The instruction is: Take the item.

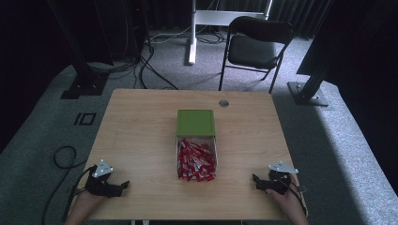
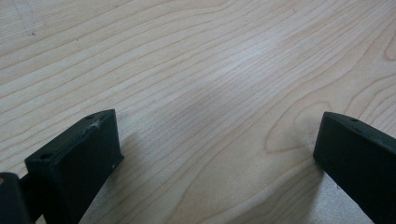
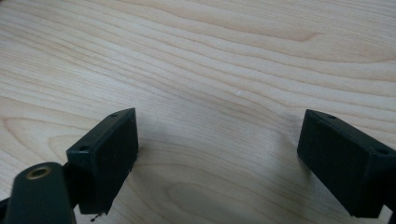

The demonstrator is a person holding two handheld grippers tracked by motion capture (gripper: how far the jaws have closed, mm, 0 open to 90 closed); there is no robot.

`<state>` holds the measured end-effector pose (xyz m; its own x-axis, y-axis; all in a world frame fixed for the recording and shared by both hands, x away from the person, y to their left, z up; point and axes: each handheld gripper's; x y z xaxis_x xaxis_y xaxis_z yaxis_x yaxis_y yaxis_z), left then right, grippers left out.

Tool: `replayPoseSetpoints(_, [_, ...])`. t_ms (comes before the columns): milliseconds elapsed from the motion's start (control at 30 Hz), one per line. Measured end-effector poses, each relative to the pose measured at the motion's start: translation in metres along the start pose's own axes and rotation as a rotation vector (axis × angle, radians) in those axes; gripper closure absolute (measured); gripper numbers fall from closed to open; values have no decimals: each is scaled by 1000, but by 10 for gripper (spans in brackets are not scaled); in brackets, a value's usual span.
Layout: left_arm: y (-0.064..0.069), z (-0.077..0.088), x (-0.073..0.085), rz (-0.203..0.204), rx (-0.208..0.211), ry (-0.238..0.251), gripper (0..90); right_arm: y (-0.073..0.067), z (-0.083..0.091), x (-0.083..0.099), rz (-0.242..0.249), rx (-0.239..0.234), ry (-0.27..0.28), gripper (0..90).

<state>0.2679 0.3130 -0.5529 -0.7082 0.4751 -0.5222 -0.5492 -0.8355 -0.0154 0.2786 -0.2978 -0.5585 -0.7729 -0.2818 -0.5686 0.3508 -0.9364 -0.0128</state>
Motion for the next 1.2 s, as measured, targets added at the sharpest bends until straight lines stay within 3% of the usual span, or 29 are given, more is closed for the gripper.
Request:
replayPoseSetpoints(333, [0,0,0,0,0,0,15,1,2,-4,-15,29,-10,141])
replayPoseSetpoints(533, [0,0,0,0,0,0,15,2,9,-10,-48,6,17,141])
replayPoseSetpoints(1200, [0,0,0,0,0,-2,15,-16,30,-53,-11,-15,105,145])
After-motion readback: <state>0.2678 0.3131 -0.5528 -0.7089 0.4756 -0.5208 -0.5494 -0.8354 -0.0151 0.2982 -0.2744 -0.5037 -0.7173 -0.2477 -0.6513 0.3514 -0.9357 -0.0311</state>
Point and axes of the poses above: each handheld gripper's, and its own axes: z roughly backward along the jaws, x roughly out of its underside, y roughly to its right, and after that the axes turned 12 degrees about -y, right-handed
